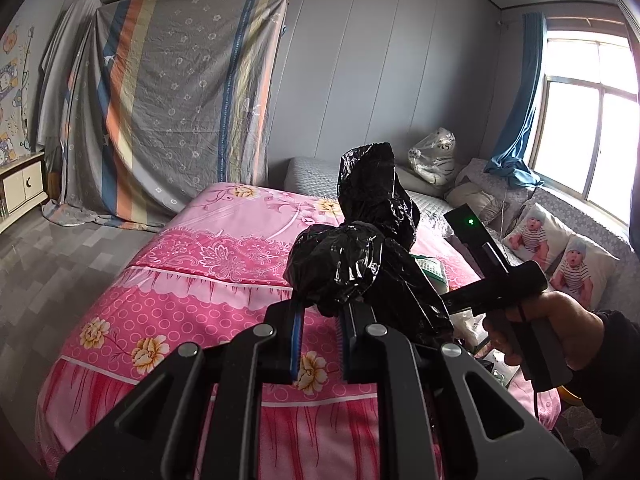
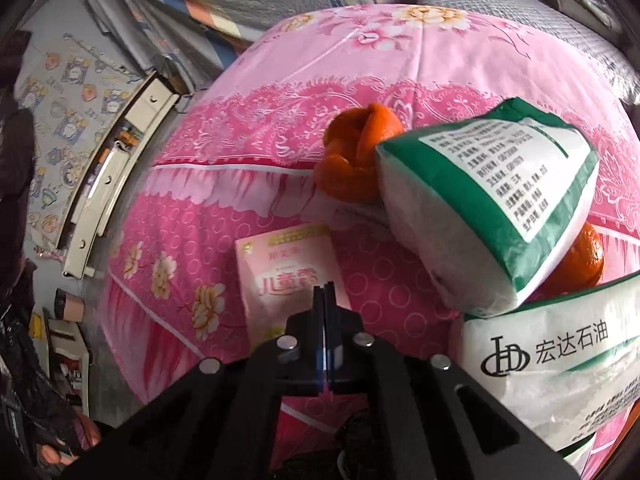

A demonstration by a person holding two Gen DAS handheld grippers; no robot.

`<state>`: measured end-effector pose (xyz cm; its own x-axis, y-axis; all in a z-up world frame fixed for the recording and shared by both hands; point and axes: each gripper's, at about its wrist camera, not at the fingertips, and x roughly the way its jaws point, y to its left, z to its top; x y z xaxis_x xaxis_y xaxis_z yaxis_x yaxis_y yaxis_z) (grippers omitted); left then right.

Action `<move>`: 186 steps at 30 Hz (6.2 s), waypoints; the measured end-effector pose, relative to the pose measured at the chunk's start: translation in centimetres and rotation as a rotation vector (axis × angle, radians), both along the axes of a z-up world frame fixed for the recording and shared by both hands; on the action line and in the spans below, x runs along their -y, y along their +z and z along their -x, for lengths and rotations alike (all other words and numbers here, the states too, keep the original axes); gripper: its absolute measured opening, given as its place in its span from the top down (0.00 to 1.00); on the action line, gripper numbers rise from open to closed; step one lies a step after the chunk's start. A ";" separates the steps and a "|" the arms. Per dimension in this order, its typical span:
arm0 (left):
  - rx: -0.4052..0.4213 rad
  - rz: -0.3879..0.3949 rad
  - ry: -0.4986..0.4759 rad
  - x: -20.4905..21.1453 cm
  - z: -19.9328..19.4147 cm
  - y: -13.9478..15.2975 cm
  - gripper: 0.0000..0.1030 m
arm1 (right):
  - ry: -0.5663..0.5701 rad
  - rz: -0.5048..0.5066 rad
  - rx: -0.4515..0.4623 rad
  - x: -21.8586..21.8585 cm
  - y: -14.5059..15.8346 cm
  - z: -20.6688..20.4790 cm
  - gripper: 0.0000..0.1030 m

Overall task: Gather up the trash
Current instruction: 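Grasp the pink milk carton with the right tool and lift it, then carry the black bag and pink carton over the yellow bin and open both tools, then grasp another black plastic bag on the bed with the left tool, then grasp the green-and-white plastic pack with the right tool and lift it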

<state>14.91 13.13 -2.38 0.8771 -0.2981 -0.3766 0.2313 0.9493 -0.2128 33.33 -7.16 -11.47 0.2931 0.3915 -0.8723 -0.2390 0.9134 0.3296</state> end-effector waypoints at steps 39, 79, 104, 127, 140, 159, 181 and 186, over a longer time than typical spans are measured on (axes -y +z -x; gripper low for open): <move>0.077 -0.112 -0.175 11.4 0.9 3.4 0.87 | -0.013 -0.313 0.263 14.3 7.4 13.6 0.50; -0.095 -0.287 -0.930 50.6 2.3 -4.3 0.87 | -1.042 -0.241 0.395 47.1 -2.5 35.5 0.49; 0.112 0.022 -0.624 33.8 -1.1 3.0 0.08 | -0.955 -0.215 0.415 43.7 -1.3 32.1 0.25; -0.113 -0.197 -0.447 12.8 1.8 -6.8 0.08 | -0.544 -0.198 0.403 28.9 1.5 22.2 0.24; -0.272 -0.239 -0.430 15.0 -1.7 -10.3 0.42 | -0.552 -0.202 0.396 29.4 1.3 22.6 0.24; -0.118 -0.117 -0.338 10.7 1.0 -6.6 0.78 | -0.492 -0.194 0.423 28.1 2.0 22.6 0.24; -0.043 -0.012 -0.295 8.0 2.3 -4.7 0.78 | -0.250 -0.414 0.331 20.3 5.8 11.9 0.22; -0.040 -0.004 -0.287 7.4 2.3 -4.8 0.78 | -0.260 -0.554 0.163 19.1 5.4 3.6 0.21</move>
